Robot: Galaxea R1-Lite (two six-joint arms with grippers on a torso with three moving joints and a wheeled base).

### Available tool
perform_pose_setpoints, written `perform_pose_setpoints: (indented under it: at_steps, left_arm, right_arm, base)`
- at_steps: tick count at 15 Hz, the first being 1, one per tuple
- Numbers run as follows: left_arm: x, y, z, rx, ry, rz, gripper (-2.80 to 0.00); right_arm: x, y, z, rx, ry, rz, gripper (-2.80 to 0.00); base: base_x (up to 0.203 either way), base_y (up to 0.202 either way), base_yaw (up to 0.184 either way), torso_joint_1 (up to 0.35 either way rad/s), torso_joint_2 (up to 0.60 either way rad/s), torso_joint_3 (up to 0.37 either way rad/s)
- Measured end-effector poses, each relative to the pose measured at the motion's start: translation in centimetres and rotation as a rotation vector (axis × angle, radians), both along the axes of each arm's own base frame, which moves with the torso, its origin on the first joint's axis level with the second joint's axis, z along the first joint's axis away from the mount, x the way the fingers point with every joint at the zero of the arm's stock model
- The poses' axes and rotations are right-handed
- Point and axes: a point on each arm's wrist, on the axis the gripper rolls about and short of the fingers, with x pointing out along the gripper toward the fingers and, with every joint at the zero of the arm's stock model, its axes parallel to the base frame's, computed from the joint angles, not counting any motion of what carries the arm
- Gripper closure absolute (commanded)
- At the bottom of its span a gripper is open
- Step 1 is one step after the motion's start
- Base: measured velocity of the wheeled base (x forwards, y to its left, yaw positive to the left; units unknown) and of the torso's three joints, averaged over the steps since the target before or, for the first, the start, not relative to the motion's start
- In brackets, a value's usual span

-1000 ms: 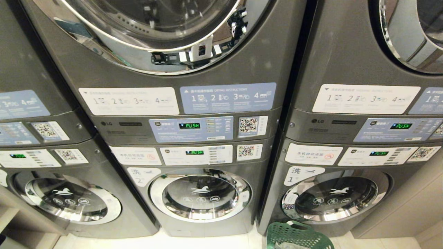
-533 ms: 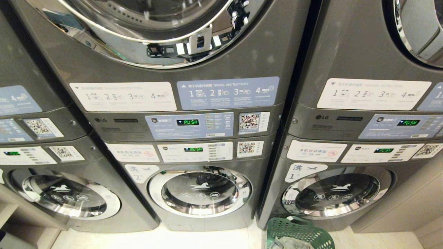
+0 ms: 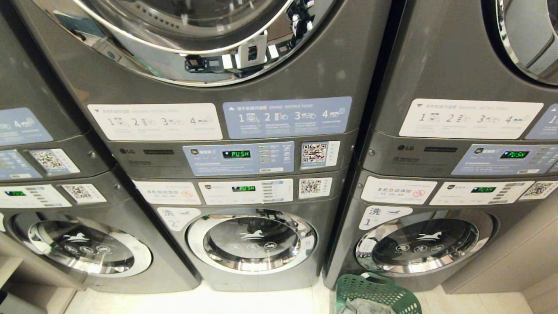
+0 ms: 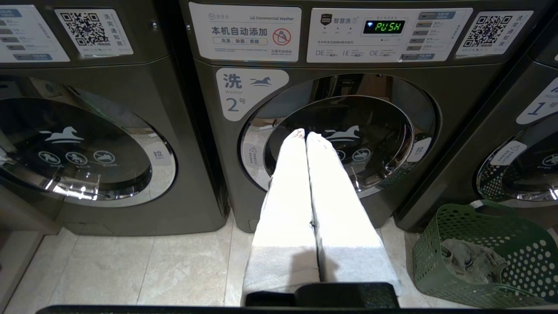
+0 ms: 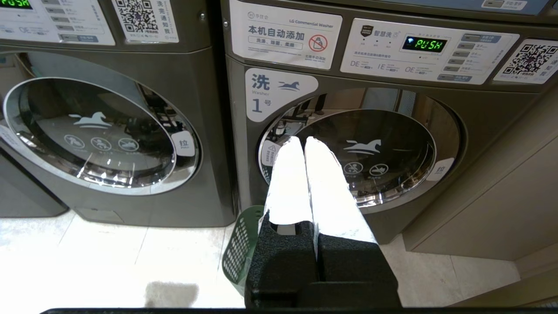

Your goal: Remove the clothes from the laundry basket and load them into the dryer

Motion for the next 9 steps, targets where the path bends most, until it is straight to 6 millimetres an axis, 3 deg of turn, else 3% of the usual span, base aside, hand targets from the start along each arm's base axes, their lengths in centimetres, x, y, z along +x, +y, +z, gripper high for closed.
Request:
perform_pose_setpoints:
  at_steps: [9]
  left_arm:
    - [0.00,0.00,0.00,0.000,0.000,0.000,0.00]
  right_arm:
    - [0.00,0.00,0.02,0.001,-0.001,0.001,0.00]
  base:
    - [0.000,0.000,0.000,0.001,0.00,0.178]
